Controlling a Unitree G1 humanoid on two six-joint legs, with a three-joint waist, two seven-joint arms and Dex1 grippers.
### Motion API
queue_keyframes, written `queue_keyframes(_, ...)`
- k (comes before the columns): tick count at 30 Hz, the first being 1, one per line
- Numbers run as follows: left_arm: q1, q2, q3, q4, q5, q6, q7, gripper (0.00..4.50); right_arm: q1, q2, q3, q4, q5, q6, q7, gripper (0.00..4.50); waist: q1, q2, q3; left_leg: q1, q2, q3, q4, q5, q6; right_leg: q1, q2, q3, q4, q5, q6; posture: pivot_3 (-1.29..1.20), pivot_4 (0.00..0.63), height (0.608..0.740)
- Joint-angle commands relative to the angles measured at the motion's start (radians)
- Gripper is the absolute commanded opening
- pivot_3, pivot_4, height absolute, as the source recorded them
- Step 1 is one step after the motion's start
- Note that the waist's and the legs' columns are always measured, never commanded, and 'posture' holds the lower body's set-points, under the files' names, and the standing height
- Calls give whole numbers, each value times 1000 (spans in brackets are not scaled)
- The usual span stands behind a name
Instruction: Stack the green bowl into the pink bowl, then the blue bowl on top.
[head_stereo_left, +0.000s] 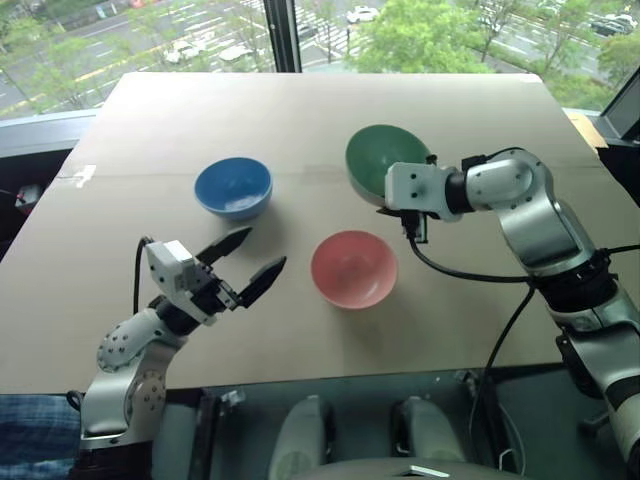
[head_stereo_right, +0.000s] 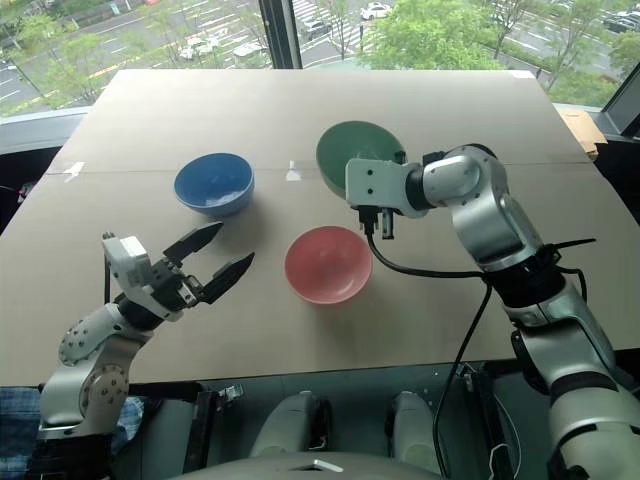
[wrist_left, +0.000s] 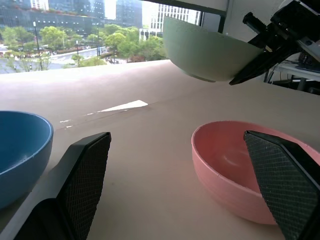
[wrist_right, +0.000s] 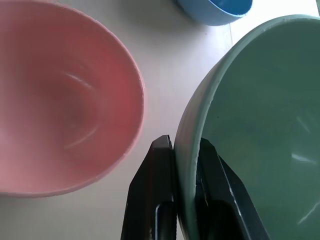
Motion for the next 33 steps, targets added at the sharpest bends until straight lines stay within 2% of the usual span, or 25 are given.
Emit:
queue_keyframes(1,-31,43,35,40,-11,-14,-54,4500,32,-59,-19,-234,91,99,64,129,-2,0,0,0,0,0,0,0,0,0,0,0,0,0,0,0,150,740)
queue_keyframes(4,-58,71,32,84,-5,-15,-89,4500,47,-66,-8,-319,124,173,45,129,-8,0,0,1,1,0,0,0,0,0,0,1,0,0,0,0,150,740)
queue_keyframes(10,-118,101,22,145,7,-20,-136,4500,48,-68,26,-340,125,212,-13,129,-5,-2,-1,1,0,0,2,0,0,0,-1,1,1,0,0,0,150,740)
queue_keyframes(12,-130,109,17,157,11,-20,-152,4500,46,-60,36,-347,127,226,-31,815,-5,-2,-1,1,0,0,2,0,0,0,-1,1,1,0,0,0,150,740)
queue_keyframes(13,-135,111,17,161,12,-20,-156,4500,44,-59,40,-349,129,230,-37,941,-5,-2,-1,1,0,0,2,0,0,0,-1,0,1,0,0,0,150,740)
queue_keyframes(17,-164,120,17,187,19,-10,-175,4500,37,-55,57,-358,134,243,-63,2692,-5,-2,-1,0,0,0,2,0,0,0,0,0,1,0,0,0,150,740)
queue_keyframes(22,-192,128,7,217,28,-11,-198,4500,33,-46,55,-370,132,282,-109,4380,-5,-2,-1,0,0,0,2,0,0,0,0,0,1,0,0,0,150,740)
queue_keyframes(28,-230,115,-11,235,39,-19,-212,4500,35,-70,-52,-373,199,395,-145,4380,-4,-2,-1,0,0,0,2,0,0,0,0,0,1,0,0,0,150,740)
queue_keyframes(33,-277,114,-17,262,46,-20,-214,4500,127,-117,-282,-308,268,448,-206,4380,5,-5,-2,0,0,-1,2,0,0,0,0,0,1,0,0,0,150,740)
